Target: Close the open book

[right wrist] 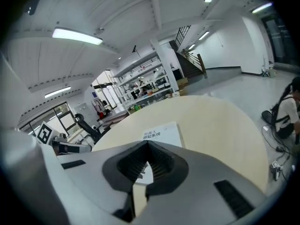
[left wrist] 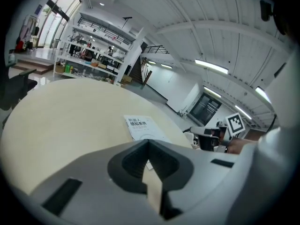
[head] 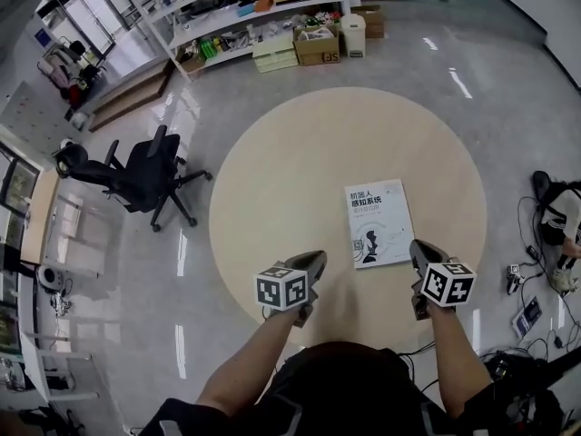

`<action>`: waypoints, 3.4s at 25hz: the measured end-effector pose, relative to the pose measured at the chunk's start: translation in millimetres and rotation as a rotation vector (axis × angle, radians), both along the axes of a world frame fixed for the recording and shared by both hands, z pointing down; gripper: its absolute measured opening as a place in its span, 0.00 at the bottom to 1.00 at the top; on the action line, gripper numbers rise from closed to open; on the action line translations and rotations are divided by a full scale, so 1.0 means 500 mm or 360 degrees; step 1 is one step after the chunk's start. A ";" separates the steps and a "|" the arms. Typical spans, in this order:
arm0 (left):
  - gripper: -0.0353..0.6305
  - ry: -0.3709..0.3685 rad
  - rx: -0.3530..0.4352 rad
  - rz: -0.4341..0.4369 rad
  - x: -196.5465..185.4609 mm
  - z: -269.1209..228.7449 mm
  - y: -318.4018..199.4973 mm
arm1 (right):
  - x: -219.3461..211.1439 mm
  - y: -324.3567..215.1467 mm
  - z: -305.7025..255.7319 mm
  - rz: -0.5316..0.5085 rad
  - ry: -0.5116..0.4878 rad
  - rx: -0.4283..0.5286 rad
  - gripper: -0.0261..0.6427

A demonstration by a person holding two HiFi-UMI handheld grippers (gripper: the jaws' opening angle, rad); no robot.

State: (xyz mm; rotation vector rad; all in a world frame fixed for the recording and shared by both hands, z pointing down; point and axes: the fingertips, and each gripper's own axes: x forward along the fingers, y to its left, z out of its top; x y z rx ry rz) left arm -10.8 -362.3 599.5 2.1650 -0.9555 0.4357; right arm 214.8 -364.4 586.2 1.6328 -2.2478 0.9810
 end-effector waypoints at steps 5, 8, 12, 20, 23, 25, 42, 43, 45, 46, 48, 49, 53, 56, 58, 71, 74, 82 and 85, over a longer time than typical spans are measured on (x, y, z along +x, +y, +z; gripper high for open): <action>0.03 0.0029 0.0083 -0.0060 -0.011 -0.039 0.021 | -0.050 0.002 -0.070 -0.0166 -0.0016 0.0107 0.04; 0.03 0.0078 0.0149 -0.0105 -0.017 -0.080 0.040 | -0.070 0.011 -0.101 -0.0244 -0.0026 0.0151 0.04; 0.03 0.0084 0.0250 -0.0159 -0.026 -0.136 0.075 | -0.083 0.027 -0.145 -0.0343 -0.0013 0.0208 0.04; 0.03 0.0116 0.0479 -0.0218 -0.044 -0.237 0.165 | -0.152 0.095 -0.212 -0.0559 0.0002 0.0353 0.04; 0.03 0.0148 0.0563 -0.0201 -0.061 -0.272 0.221 | -0.181 0.150 -0.238 -0.0558 0.0025 0.0395 0.04; 0.03 0.0173 0.0597 -0.0205 -0.081 -0.286 0.267 | -0.202 0.193 -0.252 -0.0556 0.0039 0.0414 0.04; 0.03 0.0246 0.0751 -0.0097 -0.192 -0.391 0.723 | -0.314 0.696 -0.419 -0.0499 0.0175 0.0590 0.04; 0.03 0.0254 0.0759 -0.0102 -0.192 -0.400 0.737 | -0.310 0.715 -0.429 -0.0490 0.0167 0.0606 0.04; 0.03 0.0271 0.0771 -0.0115 -0.193 -0.410 0.772 | -0.301 0.753 -0.440 -0.0462 0.0153 0.0636 0.04; 0.03 0.0280 0.0771 -0.0114 -0.191 -0.411 0.792 | -0.296 0.774 -0.441 -0.0449 0.0151 0.0648 0.04; 0.03 0.0280 0.0772 -0.0100 -0.181 -0.411 0.836 | -0.287 0.817 -0.439 -0.0442 0.0140 0.0666 0.04; 0.03 0.0274 0.0782 -0.0092 -0.173 -0.412 0.858 | -0.281 0.839 -0.439 -0.0449 0.0134 0.0676 0.04; 0.03 0.0249 0.0831 -0.0102 -0.139 -0.431 0.952 | -0.251 0.943 -0.440 -0.0486 0.0118 0.0718 0.04; 0.03 0.0275 0.0850 -0.0163 -0.115 -0.446 1.027 | -0.213 1.035 -0.427 -0.0478 0.0095 0.0721 0.04; 0.03 0.0254 0.0880 -0.0151 -0.087 -0.457 1.083 | -0.188 1.099 -0.433 -0.0489 0.0076 0.0732 0.04; 0.03 0.0164 0.0864 -0.0080 -0.002 -0.478 1.390 | -0.116 1.392 -0.459 -0.0443 0.0003 0.0738 0.04; 0.03 0.0159 0.0901 -0.0026 -0.002 -0.491 1.426 | -0.126 1.434 -0.479 -0.0410 0.0030 0.0762 0.04; 0.03 0.0198 0.0989 0.0084 -0.059 -0.502 1.558 | -0.200 1.569 -0.517 -0.0336 0.0136 0.0844 0.04; 0.03 0.0255 0.0985 0.0124 -0.080 -0.497 1.600 | -0.226 1.609 -0.507 -0.0288 0.0141 0.0807 0.04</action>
